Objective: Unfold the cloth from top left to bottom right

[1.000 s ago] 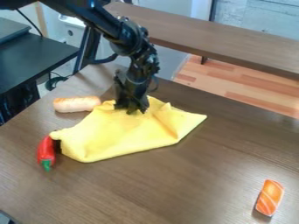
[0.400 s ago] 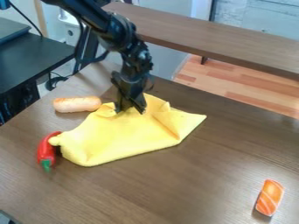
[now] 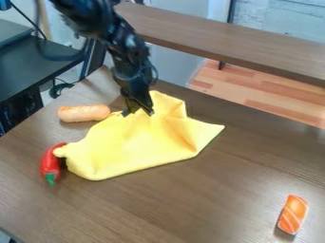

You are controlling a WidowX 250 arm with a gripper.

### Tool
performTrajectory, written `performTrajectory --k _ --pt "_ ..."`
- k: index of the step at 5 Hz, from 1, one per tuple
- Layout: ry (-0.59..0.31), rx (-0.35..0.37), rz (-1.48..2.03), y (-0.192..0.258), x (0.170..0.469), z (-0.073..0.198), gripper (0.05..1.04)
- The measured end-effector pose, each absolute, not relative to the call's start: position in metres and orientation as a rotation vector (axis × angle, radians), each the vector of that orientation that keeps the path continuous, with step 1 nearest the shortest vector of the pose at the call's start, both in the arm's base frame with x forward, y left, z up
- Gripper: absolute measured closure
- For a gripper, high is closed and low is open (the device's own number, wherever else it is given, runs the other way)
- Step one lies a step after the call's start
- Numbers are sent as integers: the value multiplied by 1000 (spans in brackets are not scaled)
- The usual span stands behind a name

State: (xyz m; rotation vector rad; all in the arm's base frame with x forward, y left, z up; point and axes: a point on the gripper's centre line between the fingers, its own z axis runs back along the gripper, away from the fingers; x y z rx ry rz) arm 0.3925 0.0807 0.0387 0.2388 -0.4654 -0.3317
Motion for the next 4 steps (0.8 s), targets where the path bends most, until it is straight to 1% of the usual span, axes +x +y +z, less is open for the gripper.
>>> performTrajectory --k 1,2,3,4 --pt "-472 144 -408 56 357 45 1032" --pt "-465 70 -487 26 325 42 1032" --pt "-415 42 -564 12 304 34 1032" --pt "-377 15 -626 -1 289 33 1032"
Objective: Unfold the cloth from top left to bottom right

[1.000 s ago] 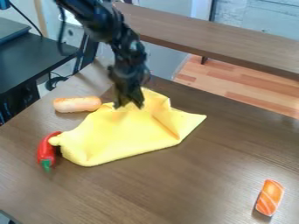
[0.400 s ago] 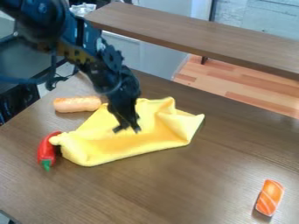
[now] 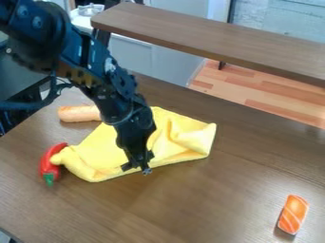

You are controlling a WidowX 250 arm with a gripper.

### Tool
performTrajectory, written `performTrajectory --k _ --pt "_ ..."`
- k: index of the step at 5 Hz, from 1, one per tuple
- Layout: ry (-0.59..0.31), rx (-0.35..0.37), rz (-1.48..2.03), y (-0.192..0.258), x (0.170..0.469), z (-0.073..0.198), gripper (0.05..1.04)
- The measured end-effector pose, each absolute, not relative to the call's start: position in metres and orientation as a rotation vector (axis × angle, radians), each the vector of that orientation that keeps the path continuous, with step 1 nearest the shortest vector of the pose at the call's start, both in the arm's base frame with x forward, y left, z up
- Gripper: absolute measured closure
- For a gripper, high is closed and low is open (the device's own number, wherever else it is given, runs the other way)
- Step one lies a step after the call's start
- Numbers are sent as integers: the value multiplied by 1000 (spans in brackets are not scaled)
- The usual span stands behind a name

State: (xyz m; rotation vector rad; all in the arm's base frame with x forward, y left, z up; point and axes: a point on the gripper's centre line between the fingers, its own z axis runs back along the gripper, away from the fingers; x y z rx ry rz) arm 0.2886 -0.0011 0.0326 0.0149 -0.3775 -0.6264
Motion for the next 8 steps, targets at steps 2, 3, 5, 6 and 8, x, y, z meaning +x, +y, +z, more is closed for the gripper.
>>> performTrajectory --k 2,3,5,6,8 --pt "-258 32 -731 -13 266 34 1032" --pt "-203 90 -737 -19 260 32 1032" --pt "-122 132 -745 -34 246 26 1032" --pt "-49 158 -694 -50 245 7 1032" --pt "27 134 -610 -81 253 -1 1032"
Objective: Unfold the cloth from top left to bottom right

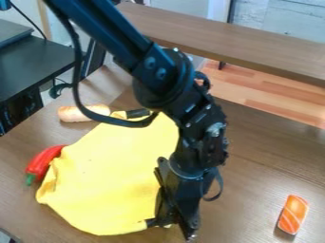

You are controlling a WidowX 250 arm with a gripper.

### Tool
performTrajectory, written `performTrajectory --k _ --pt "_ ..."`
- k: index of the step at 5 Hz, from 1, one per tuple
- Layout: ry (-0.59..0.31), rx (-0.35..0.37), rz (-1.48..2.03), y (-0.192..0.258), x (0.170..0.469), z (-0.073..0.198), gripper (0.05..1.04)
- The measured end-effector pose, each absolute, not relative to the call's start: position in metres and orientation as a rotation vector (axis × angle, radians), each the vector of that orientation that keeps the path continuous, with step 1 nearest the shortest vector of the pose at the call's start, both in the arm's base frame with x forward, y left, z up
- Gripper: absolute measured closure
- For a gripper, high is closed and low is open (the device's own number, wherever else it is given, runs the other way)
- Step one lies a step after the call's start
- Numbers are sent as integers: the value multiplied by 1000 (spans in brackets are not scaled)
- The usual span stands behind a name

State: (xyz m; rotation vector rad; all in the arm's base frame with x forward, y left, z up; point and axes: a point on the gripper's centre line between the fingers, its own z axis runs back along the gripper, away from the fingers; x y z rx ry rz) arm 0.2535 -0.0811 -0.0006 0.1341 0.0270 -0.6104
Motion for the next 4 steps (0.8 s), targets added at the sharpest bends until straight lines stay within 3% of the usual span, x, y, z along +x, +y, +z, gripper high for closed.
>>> performTrajectory --k 2,3,4 --pt "89 76 -602 -95 252 0 1032" --pt "79 32 -641 -101 251 7 1018" --pt "66 -38 -751 -101 252 11 861"
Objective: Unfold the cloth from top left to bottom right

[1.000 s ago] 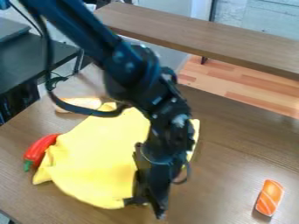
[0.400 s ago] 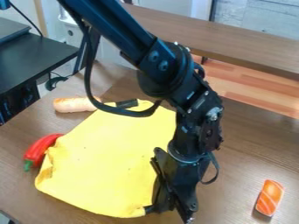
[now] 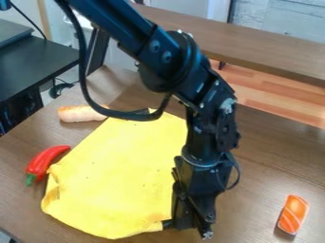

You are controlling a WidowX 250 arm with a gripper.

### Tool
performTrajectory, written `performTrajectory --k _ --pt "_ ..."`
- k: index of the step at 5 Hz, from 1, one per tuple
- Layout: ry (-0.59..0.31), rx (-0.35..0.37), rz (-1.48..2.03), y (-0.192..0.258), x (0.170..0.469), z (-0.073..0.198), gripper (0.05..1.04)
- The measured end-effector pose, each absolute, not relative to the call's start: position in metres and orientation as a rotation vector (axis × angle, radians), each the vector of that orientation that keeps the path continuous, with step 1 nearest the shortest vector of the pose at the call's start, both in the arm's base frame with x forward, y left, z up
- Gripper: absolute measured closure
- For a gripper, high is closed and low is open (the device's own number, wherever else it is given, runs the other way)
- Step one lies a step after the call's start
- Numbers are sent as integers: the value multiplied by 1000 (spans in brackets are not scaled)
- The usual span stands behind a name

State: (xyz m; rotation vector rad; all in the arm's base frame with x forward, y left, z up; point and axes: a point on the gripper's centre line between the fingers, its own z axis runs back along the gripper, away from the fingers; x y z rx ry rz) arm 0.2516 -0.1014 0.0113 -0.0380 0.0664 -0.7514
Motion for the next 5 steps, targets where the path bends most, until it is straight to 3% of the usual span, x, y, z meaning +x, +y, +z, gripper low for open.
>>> performTrajectory --k 1,2,3,4,5 --pt "60 -155 -750 -98 252 19 633" --pt "32 -300 -809 -89 250 37 301" --pt "-20 -403 -871 -74 254 62 100" --pt "-145 -264 -765 -29 285 83 83" --pt "-239 -15 -580 8 320 99 83"
